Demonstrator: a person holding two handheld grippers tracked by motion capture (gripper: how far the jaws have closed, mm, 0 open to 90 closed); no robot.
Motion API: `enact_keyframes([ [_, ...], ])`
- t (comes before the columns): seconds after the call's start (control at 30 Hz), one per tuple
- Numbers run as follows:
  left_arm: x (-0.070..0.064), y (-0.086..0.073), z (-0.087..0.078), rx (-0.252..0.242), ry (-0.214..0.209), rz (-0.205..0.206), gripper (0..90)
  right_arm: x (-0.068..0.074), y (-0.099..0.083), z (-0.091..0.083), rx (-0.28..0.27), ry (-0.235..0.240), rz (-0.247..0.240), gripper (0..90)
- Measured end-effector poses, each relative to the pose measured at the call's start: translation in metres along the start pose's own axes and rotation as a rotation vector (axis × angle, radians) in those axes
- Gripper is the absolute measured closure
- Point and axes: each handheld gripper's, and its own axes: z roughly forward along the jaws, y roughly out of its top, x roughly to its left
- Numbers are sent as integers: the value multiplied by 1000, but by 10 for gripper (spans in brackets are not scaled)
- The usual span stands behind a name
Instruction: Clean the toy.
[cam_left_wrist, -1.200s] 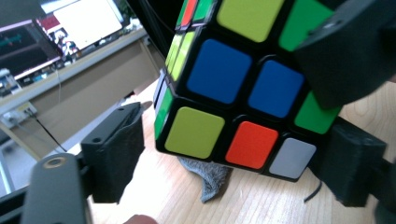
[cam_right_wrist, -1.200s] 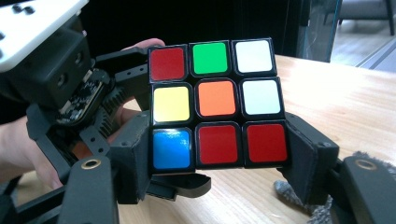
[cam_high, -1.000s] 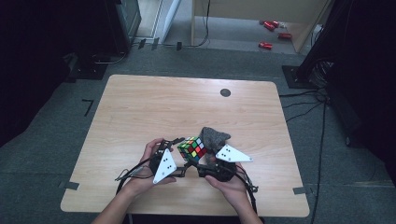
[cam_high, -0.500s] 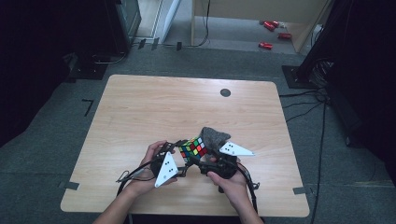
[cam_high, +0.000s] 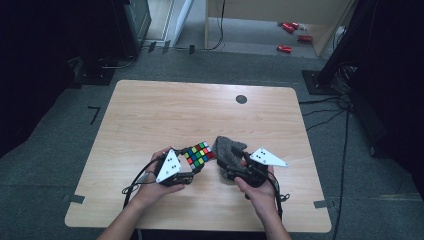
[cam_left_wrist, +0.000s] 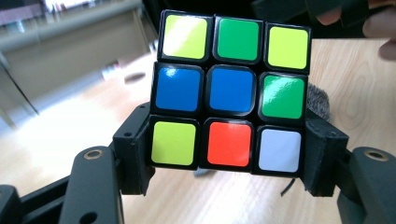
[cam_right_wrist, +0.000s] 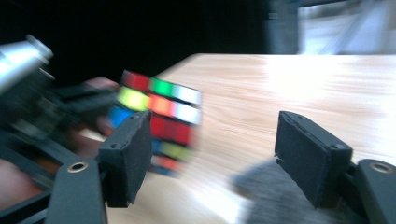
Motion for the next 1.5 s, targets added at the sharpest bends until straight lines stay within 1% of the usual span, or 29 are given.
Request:
enact_keyframes([
  [0.07,6,1,-2,6,-5,-58,341,-6,-3,0,28,-80,-68,277],
  [0.1,8,2,-3,8,-15,-82,341,-9,-5,1,49,-121,-105,277],
  [0.13,10,2,-4,19,-26,-104,341,-11,-8,2,74,-158,-133,279],
  [0.17,11,2,-5,24,-32,-114,341,-14,-11,3,121,-185,-163,301],
  [0.23,13,2,-6,32,-47,-134,342,-16,-15,7,193,-208,-185,308],
  [0.27,13,2,-5,43,-41,-135,342,-16,-17,9,214,-212,-193,310],
  [0.33,12,1,-4,61,-16,-130,342,-17,-22,13,258,-232,-213,308],
  [0.4,12,1,-4,78,14,-138,342,-16,-27,18,301,-247,-238,308],
  [0.43,11,0,-4,80,20,-142,342,-15,-30,20,325,-259,-248,309],
  [0.47,12,0,-5,79,13,-145,342,-15,-33,23,352,-266,-253,317],
  [0.5,12,0,-5,79,6,-147,341,-15,-36,25,384,-271,-253,341],
  [0.57,12,0,-6,79,-1,-141,341,-15,-41,30,420,-283,-250,360],
  [0.6,11,0,-5,82,4,-139,341,-16,-44,31,434,-285,-251,382],
  [0.67,11,0,-5,90,15,-129,342,-15,-47,33,443,-319,-271,465],
  [0.7,11,0,-5,95,15,-128,342,-15,-47,33,440,-331,-281,526],
  [0.77,11,0,-4,108,18,-133,342,-16,-46,31,439,-335,-291,634],
  [0.83,12,0,-3,110,7,-142,343,-19,-44,27,423,-320,-275,721],
  [0.9,11,0,-3,117,0,-138,344,-21,-41,22,388,-300,-248,757],
  [0.97,10,0,-2,125,-7,-126,344,-20,-36,17,338,-279,-227,772],
  [1.07,8,0,0,137,-20,-115,344,-14,-25,9,251,-259,-200,776],
  [1.13,5,0,2,150,-33,-98,345,-8,-17,4,196,-237,-198,775],
  [1.17,5,0,2,150,-33,-98,345,-2,-11,0,154,-210,-196,774],
  [1.23,1,1,5,169,-45,-79,345,6,-4,-4,113,-170,-195,774],
  [1.3,-2,2,7,183,-57,-65,345,16,1,-5,86,-135,-207,772],
  [1.4,-8,5,10,204,-76,-53,345,33,7,-5,64,-93,-240,768],
  [1.43,-10,6,12,212,-80,-49,345,39,7,-4,64,-83,-253,767],
  [1.5,-14,9,13,236,-81,-30,345,49,6,-1,69,-84,-299,763],
])
